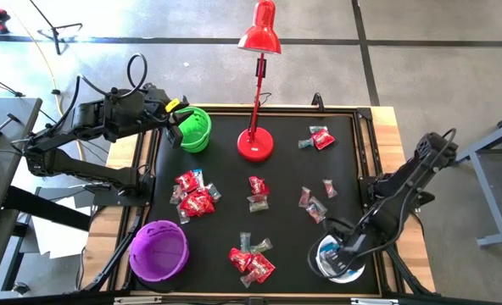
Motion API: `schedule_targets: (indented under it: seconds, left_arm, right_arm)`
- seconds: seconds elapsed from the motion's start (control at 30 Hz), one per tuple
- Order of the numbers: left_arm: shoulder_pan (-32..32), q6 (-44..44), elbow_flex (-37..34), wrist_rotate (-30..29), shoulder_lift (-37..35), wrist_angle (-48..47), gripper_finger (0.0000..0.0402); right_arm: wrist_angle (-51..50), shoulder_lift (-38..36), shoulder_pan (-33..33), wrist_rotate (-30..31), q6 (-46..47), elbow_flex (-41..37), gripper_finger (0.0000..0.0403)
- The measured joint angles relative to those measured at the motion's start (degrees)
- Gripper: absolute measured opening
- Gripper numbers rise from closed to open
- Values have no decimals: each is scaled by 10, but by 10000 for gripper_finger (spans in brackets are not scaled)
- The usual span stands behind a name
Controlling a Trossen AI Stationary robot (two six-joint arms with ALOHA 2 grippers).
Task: Sort candy
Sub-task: Put the white chocolate into the white bucket, then put the orange gummy into the green bucket
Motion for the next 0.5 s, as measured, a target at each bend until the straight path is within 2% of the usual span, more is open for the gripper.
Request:
schedule_targets:
  seconds: [0.27,0.5]
  left_arm:
    - [0,-10,0,35,0,0,106]
    - [0,-6,0,50,0,0,106]
  right_arm:
    - [1,4,0,6,-1,0,114]
    - [15,4,0,9,-15,2,121]
